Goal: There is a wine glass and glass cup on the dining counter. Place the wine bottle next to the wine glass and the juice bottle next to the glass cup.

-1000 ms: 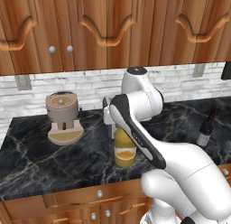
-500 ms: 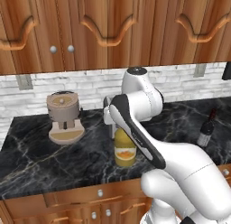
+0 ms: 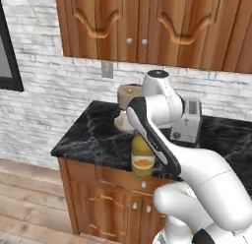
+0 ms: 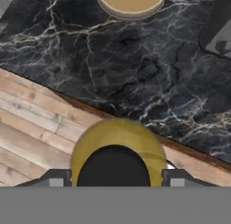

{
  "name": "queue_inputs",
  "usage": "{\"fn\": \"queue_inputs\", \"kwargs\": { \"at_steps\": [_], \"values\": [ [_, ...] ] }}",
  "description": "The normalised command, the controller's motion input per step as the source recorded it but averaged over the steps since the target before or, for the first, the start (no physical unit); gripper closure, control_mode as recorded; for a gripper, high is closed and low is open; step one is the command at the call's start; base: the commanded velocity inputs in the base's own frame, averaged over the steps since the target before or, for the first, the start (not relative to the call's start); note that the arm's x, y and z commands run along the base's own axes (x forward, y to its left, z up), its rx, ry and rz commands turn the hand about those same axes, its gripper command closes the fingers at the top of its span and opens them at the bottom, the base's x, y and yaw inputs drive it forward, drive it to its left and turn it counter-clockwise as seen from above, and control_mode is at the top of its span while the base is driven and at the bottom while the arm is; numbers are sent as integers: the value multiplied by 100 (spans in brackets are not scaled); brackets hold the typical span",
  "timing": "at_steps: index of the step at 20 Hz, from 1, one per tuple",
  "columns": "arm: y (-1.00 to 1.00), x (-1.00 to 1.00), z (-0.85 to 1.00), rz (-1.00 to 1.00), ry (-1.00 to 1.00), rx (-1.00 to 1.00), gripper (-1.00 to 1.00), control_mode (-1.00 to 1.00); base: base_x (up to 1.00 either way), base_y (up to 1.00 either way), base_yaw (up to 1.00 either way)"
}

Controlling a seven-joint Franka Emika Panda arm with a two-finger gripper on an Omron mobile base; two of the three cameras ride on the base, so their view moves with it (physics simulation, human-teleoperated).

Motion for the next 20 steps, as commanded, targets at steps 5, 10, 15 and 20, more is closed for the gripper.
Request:
{"fn": "queue_inputs", "kwargs": {
  "at_steps": [5,10,15,20],
  "values": [
    [0,0,0,0,0,0,100,100,-12,-2,100],
    [0,0,0,0,0,0,100,100,-8,0,100],
    [0,0,0,0,0,0,100,100,-4,0,100],
    [0,0,0,0,0,0,100,100,-2,0,100]
  ]
}}
